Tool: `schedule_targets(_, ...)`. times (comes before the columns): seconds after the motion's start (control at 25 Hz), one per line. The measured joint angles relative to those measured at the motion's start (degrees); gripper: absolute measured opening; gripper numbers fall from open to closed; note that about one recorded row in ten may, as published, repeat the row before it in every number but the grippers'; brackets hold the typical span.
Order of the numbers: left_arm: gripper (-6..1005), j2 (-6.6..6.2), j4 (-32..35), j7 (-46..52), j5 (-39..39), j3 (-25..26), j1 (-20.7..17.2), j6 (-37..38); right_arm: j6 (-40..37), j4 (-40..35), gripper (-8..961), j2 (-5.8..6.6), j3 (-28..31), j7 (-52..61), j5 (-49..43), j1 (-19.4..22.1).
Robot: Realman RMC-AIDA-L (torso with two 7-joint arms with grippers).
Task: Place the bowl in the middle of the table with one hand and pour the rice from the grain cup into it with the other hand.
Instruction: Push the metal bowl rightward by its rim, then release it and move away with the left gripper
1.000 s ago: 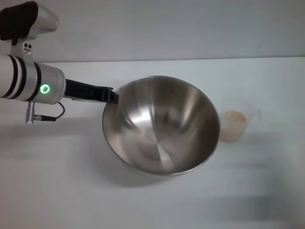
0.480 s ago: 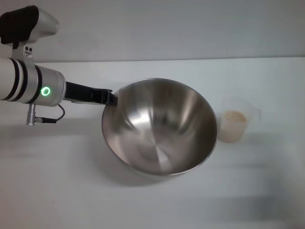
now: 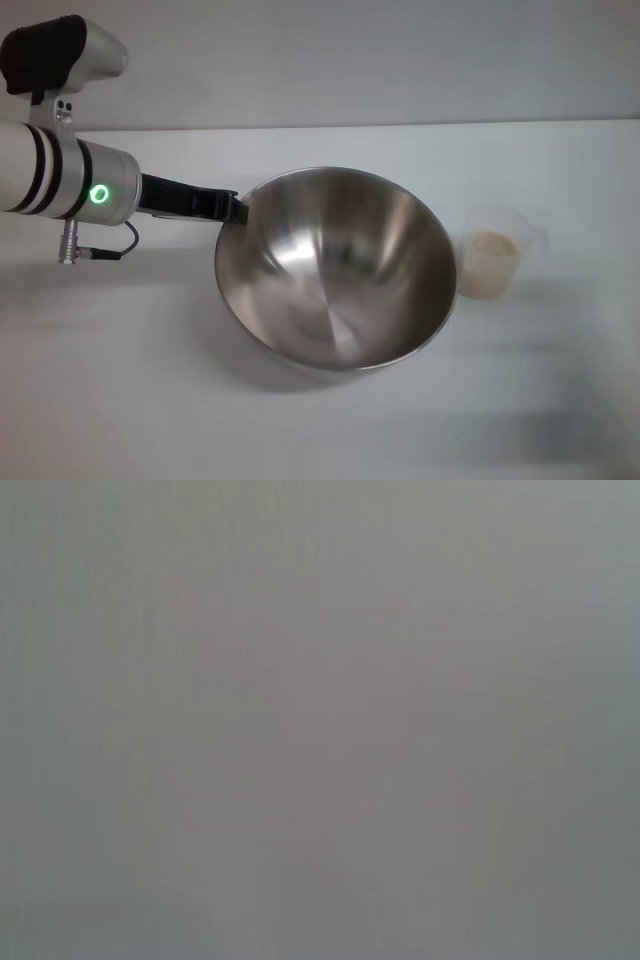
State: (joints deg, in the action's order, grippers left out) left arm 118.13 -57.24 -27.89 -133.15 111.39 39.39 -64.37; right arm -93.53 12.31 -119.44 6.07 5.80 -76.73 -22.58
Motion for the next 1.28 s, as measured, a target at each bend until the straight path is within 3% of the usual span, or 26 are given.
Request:
schedule_targets(0.36, 41, -0.09, 0.6, -0.6, 0.0, 0.0, 0.4, 0.1, 0.0, 0.0, 675, 0.00, 0.0, 0.0, 0.0, 0.0)
schedule_targets(0.96, 139, -0.18, -1.3, -2.5, 0.0, 0.8, -0.4, 0.3, -0.1, 0.0, 674, -0.01, 0.0, 0.0, -0.7, 0.0)
schedule_targets(1.12, 142, -0.07, -5.3, -3.9, 0.3, 2.8, -2.2, 0.9, -0.1, 0.0, 674, -0.01, 0.0, 0.0, -0.8, -0.1)
schedule_targets(1.28, 146, 0.27, -10.7, -5.8, 3.4, 2.8, -6.7, 5.8, -0.1, 0.0, 675, -0.01, 0.0, 0.0, -0.8, -0.3)
